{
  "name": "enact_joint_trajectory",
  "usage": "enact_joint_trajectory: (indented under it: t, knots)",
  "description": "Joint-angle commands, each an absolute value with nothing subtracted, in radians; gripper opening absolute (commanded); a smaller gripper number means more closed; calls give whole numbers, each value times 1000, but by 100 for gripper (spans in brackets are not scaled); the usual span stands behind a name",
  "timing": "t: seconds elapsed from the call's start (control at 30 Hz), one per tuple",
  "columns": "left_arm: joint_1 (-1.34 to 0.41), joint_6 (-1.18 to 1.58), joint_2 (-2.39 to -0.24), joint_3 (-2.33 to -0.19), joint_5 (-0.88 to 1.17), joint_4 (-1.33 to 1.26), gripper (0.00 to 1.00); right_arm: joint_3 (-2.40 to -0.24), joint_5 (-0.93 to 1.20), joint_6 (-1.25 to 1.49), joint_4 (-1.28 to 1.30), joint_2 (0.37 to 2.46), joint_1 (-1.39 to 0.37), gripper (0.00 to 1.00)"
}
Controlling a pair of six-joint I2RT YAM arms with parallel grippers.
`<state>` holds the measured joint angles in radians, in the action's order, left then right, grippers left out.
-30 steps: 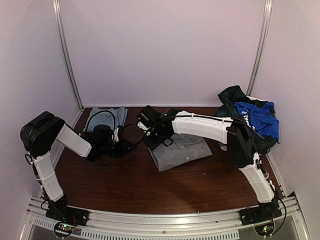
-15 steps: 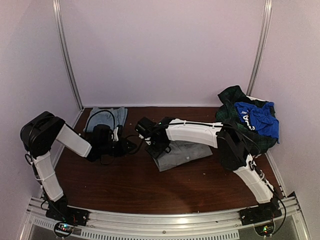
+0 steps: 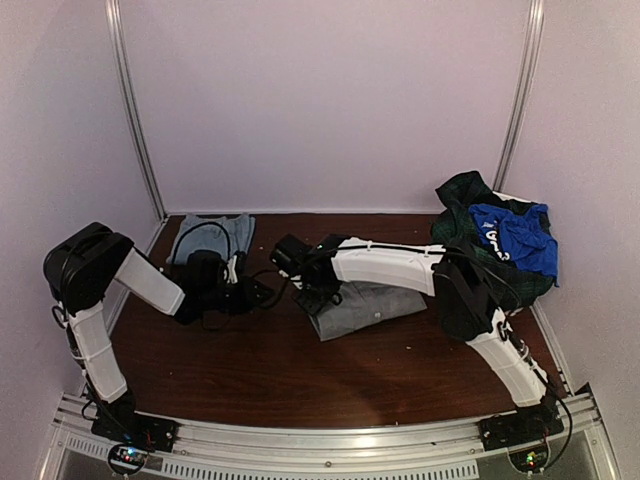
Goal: Fold and stack the mixed laundry pile
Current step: Pick up the square-folded shirt from the center of the board.
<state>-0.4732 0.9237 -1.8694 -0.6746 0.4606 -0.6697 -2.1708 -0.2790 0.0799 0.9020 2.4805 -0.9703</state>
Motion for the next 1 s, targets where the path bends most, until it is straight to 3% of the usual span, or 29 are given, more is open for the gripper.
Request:
enact_joint_trajectory:
  t: [0.0, 0.37, 0.57, 0.97]
  knots:
    - [-479, 1003, -1926, -668, 496, -851, 22, -2194, -312, 86, 914, 2512, -971, 36]
    - [-462, 1198, -2045, -578, 464, -1162, 31, -2070, -210, 116, 798, 2437, -939, 1]
    - [-427, 1283, -2103, -503, 446, -1295, 40, -1978, -172, 122, 722, 2365, -934, 0]
    - [-512, 1237, -2124, -632, 485, -1160, 39, -1849, -91, 141, 579, 2249, -915, 0]
